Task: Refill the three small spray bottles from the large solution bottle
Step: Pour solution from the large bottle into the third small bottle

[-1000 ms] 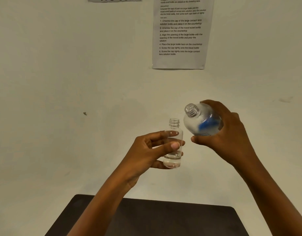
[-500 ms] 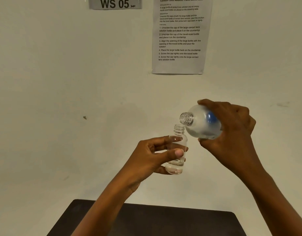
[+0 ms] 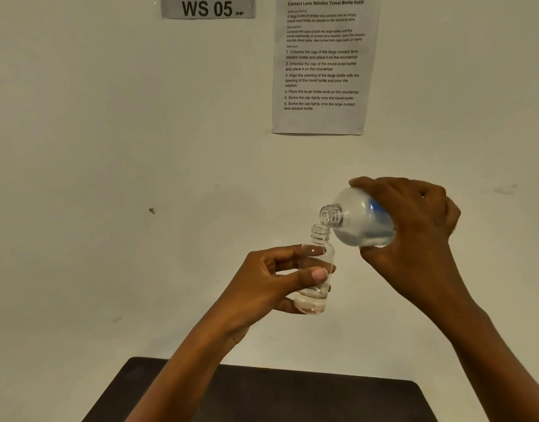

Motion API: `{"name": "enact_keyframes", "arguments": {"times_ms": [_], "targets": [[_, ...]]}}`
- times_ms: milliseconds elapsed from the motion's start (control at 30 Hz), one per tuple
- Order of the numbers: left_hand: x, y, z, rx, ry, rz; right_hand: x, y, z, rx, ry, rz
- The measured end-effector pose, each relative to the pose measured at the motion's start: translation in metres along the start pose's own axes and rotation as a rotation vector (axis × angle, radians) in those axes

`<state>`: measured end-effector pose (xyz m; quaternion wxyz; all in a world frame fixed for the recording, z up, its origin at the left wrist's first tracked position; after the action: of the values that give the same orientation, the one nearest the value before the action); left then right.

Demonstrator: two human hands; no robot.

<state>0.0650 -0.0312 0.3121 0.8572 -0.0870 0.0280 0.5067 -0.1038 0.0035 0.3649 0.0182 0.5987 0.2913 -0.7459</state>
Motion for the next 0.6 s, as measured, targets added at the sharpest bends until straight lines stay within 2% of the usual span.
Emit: {"name": "enact_keyframes", "arguments": {"times_ms": [600], "targets": [[-0.0015,-0.0007,-0.0011,0.017,0.003,-0.026,-0.0057,-0.0044,-0.0039,0.069,-0.004,-0.043]]}}
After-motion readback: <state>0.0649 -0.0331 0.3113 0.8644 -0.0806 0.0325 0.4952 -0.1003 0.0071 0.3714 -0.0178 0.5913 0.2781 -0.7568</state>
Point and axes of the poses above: each hand's wrist, its own x-axis away from the middle knuckle, its own y-axis out of the palm, z = x × y, the point moved 4 cm from there along -x, towards the middle knuckle, and after that the axes turned 13 degrees about -y, right-handed, at the moved point
